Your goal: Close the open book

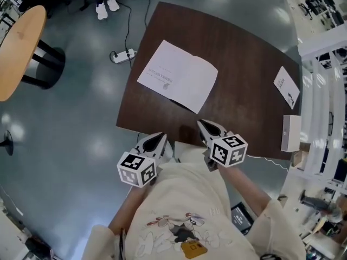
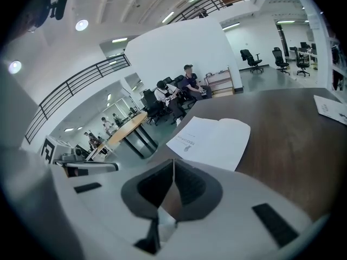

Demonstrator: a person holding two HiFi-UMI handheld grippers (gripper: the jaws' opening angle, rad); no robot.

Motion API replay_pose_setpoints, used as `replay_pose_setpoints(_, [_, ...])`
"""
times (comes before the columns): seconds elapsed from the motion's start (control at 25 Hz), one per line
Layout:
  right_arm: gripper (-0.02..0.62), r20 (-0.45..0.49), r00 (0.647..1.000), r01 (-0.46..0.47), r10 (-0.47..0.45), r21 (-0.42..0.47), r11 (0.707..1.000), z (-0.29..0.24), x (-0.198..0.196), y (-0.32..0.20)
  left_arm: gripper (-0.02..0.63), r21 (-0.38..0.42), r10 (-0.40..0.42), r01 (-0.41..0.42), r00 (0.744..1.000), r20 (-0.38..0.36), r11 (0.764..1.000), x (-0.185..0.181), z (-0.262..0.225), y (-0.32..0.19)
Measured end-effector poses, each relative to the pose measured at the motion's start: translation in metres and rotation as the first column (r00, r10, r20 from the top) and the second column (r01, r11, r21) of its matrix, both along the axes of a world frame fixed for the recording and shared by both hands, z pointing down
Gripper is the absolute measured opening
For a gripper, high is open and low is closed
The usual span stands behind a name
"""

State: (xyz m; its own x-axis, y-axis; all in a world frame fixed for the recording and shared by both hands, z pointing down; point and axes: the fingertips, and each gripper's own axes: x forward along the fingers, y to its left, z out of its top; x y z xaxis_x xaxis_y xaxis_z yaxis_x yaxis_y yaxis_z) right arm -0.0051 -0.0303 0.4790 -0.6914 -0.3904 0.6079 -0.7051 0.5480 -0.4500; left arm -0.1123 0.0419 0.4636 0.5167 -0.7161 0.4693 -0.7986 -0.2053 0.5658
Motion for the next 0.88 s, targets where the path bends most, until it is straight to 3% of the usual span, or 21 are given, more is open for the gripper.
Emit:
replay_pose_setpoints(0.28, [0.008,-0.008,0.999,-0.039,0.039,0.003,0.999,0.009,0.001,-0.012,0.006,-0.006,0.080,-0.080,0.994,0.076,0.997,0.009,0.025,-0.016])
replay_pose_setpoints(0.48, [0.008,-0.014,0.999,-0.041,0.041,-0.005,0.999,0.016,0.002,-0.013,0.006,-0.016,0.177,-0.177,0.968,0.179,0.984,0.018,0.047,-0.028])
replay_pose_setpoints(0.64, [0.008,-0.022,0.998,-0.051,0.051,-0.015,0.999,0.022,0.007,-0.012,0.008,-0.032,0.237,-0.236,0.947,0.216,0.971,0.029,0.071,-0.033])
replay_pose_setpoints(0.88, [0.008,-0.024,0.997,-0.067,0.067,-0.027,0.997,0.029,0.013,-0.017,0.119,-0.075,0.245,-0.233,0.934,0.261,0.970,0.030,0.102,-0.056])
